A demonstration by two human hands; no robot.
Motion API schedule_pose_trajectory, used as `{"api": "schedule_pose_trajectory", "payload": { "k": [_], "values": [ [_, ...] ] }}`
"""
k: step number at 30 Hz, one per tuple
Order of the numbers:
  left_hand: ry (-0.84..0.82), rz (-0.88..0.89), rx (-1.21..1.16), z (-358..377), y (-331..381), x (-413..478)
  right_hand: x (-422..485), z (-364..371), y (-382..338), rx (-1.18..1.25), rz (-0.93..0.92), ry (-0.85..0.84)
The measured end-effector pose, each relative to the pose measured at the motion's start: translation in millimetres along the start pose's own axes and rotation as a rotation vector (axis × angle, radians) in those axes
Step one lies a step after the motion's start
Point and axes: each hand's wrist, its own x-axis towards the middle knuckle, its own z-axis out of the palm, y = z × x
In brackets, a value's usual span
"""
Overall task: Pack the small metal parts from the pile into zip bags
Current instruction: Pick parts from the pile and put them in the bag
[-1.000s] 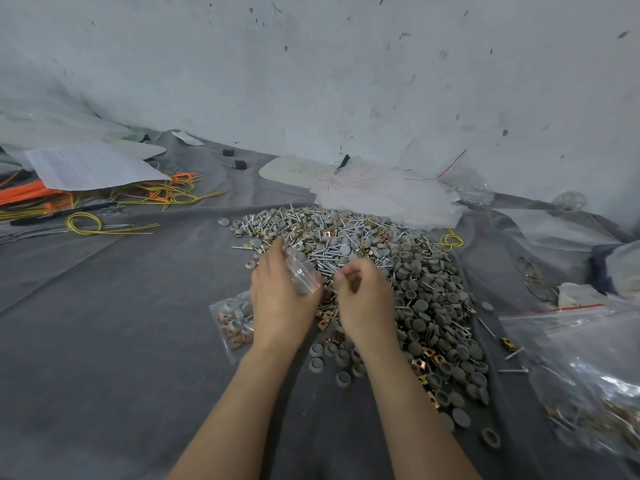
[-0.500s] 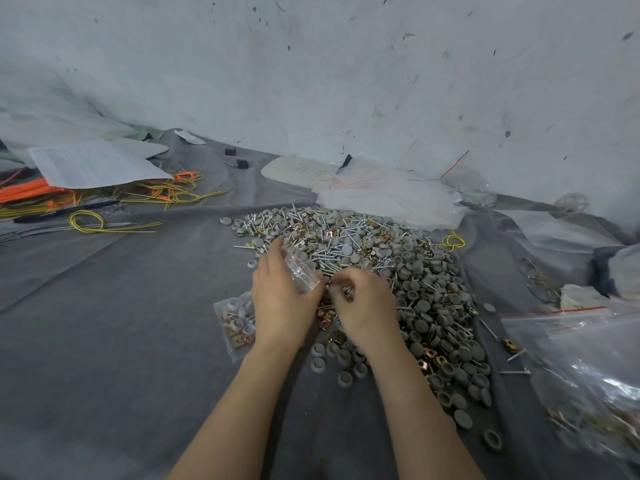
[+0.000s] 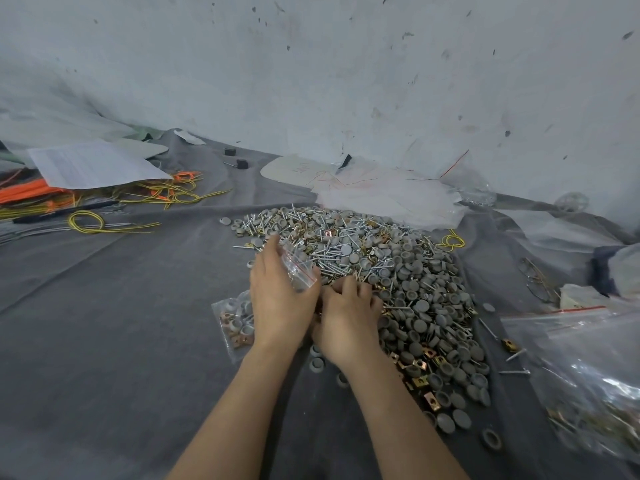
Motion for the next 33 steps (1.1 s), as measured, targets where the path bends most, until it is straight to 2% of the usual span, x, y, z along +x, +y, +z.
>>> {"api": "schedule_pose_trajectory", "payload": {
  "k": [9,11,15,17,19,23,26,29,31,33],
  "values": [
    [-0.003,-0.005,0.003,0,1,0,5,3,0,0.034,0.019,0.022],
    [-0.003,-0.008,0.004,-1,1,0,9,-2,0,0.165,0.080,0.130],
    [-0.021,-0.010,0.015,-2,1,0,15,-16,5,0.674,0.155,0.309],
    [-0.027,-0.005,0.018,-2,2,0,18,-24,8,0.835,0.168,0.373],
    [-0.030,0.011,0.028,-3,3,0,25,-33,5,0.882,0.130,0.328],
    [-0.041,-0.023,-0.030,-6,6,0,33,-43,-19,0.807,-0.025,0.107],
    [0.001,-0.029,-0.042,-10,10,3,31,-45,-26,0.765,-0.102,0.062],
    [0.039,-0.026,-0.032,-17,17,9,29,-54,-24,0.724,-0.144,-0.095],
    [0.032,0.020,-0.005,-24,20,11,29,-64,-24,0.703,-0.166,-0.069],
    [-0.043,0.089,-0.019,-35,20,11,30,-78,-21,0.688,-0.158,0.045]
  ]
}}
